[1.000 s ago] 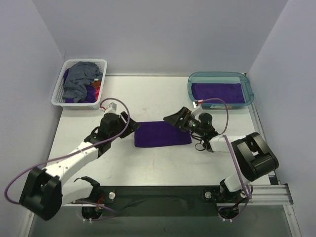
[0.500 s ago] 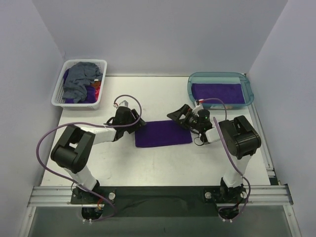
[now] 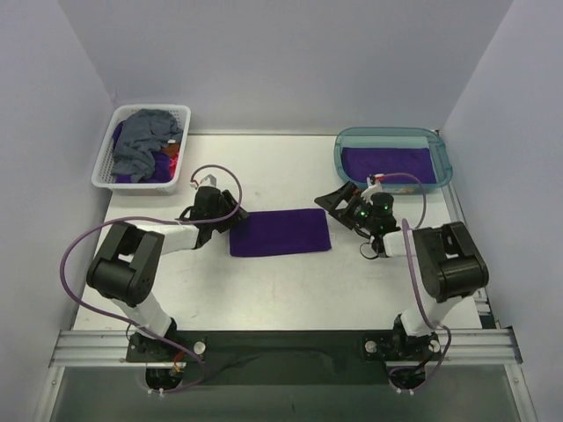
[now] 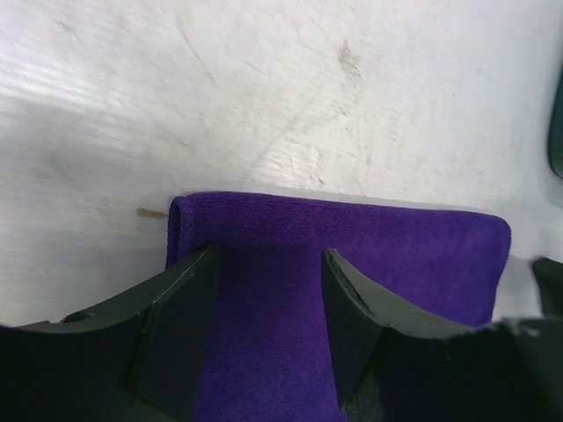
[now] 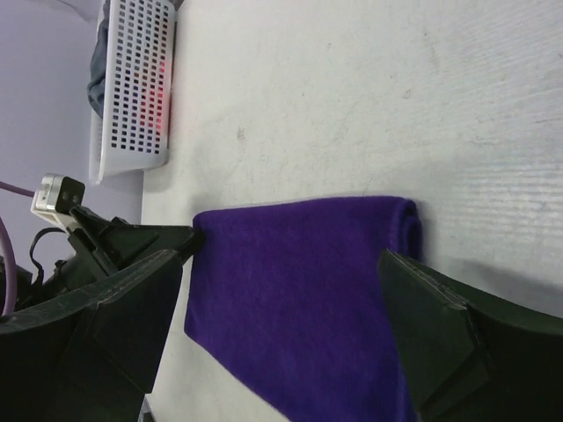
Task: Fold and stack the towels
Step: Fold the towel, then neatly place the folded towel into the bin
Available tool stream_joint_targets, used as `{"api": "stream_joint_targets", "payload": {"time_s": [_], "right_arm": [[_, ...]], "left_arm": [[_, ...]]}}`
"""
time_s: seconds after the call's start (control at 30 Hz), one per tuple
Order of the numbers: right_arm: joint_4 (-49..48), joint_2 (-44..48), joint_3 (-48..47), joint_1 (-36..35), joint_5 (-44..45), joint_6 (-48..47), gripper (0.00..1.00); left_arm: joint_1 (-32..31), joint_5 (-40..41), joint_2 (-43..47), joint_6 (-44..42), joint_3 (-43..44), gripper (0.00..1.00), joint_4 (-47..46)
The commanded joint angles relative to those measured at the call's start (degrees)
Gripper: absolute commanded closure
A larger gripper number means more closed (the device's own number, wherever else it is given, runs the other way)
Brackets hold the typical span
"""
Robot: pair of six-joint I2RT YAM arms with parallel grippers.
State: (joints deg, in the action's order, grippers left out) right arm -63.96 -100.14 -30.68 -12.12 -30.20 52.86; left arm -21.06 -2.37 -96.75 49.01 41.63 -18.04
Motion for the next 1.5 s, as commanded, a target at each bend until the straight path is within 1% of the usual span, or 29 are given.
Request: {"api": "stream_joint_targets", "payload": {"time_s": [0.0,0.03,0.1,0.13,0.17,0.2,0.23,0.3,0.33,0.37,0.4,0.43,0.5,0.53,0.6,0.63,0.7,0.77,0.87,1.0,1.03,1.13,1.4,1.47], "right_arm": [[13.57,10.71,-1.32,0.34,1.71,-5.92,0.0],[19.52,12.49,-1.49,0.34,2.24,-8.19,0.0],[25.7,17.75,-1.75,0.34,3.56,-10.4,0.0],[32.26,19.44,-2.02,0.34,4.78,-12.85,0.0],[36.15,21.02,-2.45,0.34,5.58,-14.52,0.0],[39.93,24.08,-3.94,0.17,6.46,-15.85,0.0],[46.67,25.42,-4.56,0.17,8.47,-17.08,0.0],[52.42,29.45,-5.97,0.17,10.5,-20.33,0.0],[57.15,30.69,-6.41,0.25,11.55,-21.21,0.0],[59.2,31.75,-6.67,0.25,13.48,-21.83,0.0],[61.39,33.32,-7.03,0.34,14.28,-21.92,0.0],[65.94,33.95,-7.72,0.78,15.07,-21.84,0.0],[69.57,35.27,-8.34,1.04,17.18,-22.36,0.0],[72.81,35.8,-8.7,1.22,18.41,-22.28,0.0],[75.38,37.55,-8.7,1.31,21.91,-22.01,0.0],[77.3,38.17,-8.61,1.4,22.89,-22.1,0.0],[79.07,40.18,-8.09,2.01,25.52,-22.71,0.0],[80.66,41.51,-7.38,3.5,25.97,-23.68,0.04],[83.29,43.53,-7.03,5.26,26.68,-25.0,0.04],[84.35,46.95,-5.01,7.19,26.68,-25.61,0.05],[84.53,47.49,-4.57,7.28,26.42,-25.53,0.05],[84.53,48.28,-3.26,7.46,25.71,-25.35,0.05],[83.92,48.2,-2.11,7.55,24.4,-25.44,0.05],[83.74,48.02,-1.93,7.55,24.13,-25.35,0.05]], "left_arm": [[1.72,6.75,1.12,-8.03,3.1,0.39,10.73],[1.98,7.11,1.12,-9.01,3.98,0.39,13.88],[2.95,7.9,0.95,-11.99,5.83,0.37,16.54],[3.13,8.34,0.86,-13.23,6.44,0.36,17.94],[3.22,9.04,0.95,-14.29,7.32,0.34,20.74],[3.22,10.79,1.04,-16.82,9.5,0.31,22.42],[3.13,11.5,1.56,-17.89,11.09,0.29,26.09],[2.26,13.26,2.61,-20.61,15.39,0.23,29.63],[1.29,13.88,3.92,-21.58,16.81,0.21,32.69],[0.07,14.76,4.55,-22.64,18.47,0.18,34.46],[-1.25,18.16,4.81,-24.21,20.58,0.17,36.48],[-4.92,19.84,4.82,-24.84,24.43,0.14,40.42],[-8.89,22.93,4.38,-25.72,28.14,0.14,43.52],[-12.57,23.63,3.59,-25.55,31.03,0.14,46.05],[-16.8,25.56,2.28,-24.94,33.6,0.14,48.09],[-20.82,26.18,0.35,-24.5,35.17,0.15,50.28],[-24.19,26.46,-2.11,-23.71,39.13,0.16,51.44],[-28.83,26.37,-6.07,-23.09,42.72,0.19,51.88],[-33.85,27.06,-12.22,-23.26,47.3,0.22,53.72],[-36.42,28.12,-19.78,-24.49,55.99,0.26,56.01],[-36.6,28.04,-22.49,-24.67,57.15,0.27,56.97],[-36.95,28.3,-26.54,-25.37,60.58,0.3,58.55],[-37.04,28.74,-32.45,-26.87,62.35,0.35,60.84],[-37.04,27.95,-33.41,-26.52,61.56,0.41,61.11]]}}
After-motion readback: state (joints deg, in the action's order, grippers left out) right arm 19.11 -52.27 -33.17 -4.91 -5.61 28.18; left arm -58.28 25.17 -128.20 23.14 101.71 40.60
